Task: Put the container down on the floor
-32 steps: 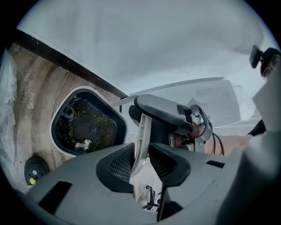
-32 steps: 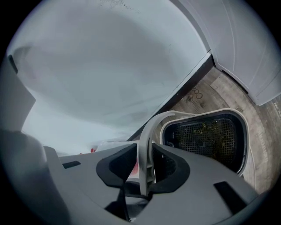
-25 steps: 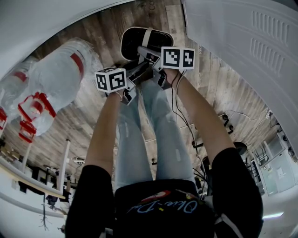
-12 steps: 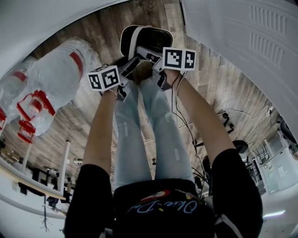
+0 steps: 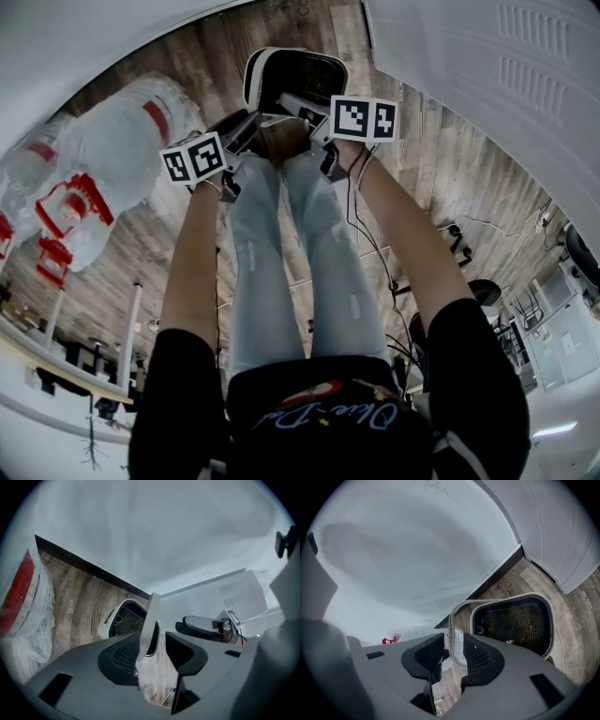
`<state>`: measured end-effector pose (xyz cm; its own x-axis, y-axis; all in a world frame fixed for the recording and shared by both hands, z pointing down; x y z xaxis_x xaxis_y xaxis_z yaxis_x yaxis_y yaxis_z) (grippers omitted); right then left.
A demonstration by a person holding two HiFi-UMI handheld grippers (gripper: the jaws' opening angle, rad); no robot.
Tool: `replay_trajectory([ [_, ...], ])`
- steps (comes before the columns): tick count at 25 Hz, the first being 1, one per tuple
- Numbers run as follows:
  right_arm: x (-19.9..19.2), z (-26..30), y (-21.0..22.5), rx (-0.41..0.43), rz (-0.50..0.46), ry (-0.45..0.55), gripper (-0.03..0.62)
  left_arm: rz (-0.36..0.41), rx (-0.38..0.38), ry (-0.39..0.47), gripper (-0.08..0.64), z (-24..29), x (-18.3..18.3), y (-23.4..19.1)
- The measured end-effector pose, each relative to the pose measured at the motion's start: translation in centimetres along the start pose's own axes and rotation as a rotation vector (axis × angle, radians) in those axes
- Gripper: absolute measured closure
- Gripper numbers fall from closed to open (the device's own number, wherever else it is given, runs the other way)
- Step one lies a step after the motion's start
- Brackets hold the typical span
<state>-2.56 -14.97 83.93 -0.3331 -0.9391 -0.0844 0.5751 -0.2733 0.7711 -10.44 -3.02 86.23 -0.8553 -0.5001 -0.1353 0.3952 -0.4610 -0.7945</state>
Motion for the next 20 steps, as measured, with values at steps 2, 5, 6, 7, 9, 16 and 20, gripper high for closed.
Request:
replay_trajectory([
  [2, 0.2, -0.3, -0.3, -0.003, 0.001, 0.014, 0.482, 0.003, -0.005, -0.001, 0.396, -0.4, 0.1, 0.1],
  [5, 0.3, -0.8, -0.8, -0.007, 0.005, 0.034, 0.492, 0.013, -0.023, -0.013, 0.396, -0.9, 0.1, 0.6],
  [6, 0.3, -1.0, -0.9, -0.010, 0.001, 0.041, 0.500, 0.018, -0.029, -0.016, 0.396, -1.0, 0.0, 0.9],
  [7, 0.3, -1.2, -1.0, -0.014, -0.004, 0.047, 0.508, 0.023, -0.034, -0.015, 0.399, -1.1, 0.0, 1.1],
  [9, 0.3, -1.7, -1.4, -0.021, -0.014, 0.065, 0.526, 0.038, -0.040, -0.002, 0.425, -1.3, 0.1, 1.4],
  [16, 0.0, -3.8, -3.6, -0.004, 0.002, 0.098, 0.592, 0.090, -0.060, 0.040, 0.526, -3.0, 0.6, 3.9],
  [20, 0.7, -6.0, -5.7, 0.003, -0.035, 0.135, 0.592, 0.156, -0.076, 0.058, 0.551, -4.6, 1.4, 6.2],
])
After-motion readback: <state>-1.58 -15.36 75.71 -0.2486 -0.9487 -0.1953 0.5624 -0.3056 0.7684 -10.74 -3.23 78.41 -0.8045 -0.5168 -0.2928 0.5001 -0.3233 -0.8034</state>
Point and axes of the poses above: the fingertips, and each gripper's own axes: z forward along the fingers, y to its right, x out of its top, the point moved 4 cm from there along -z, backward along the fingers, and after that the axes turned 5 degrees about y, right-handed, at the moved point
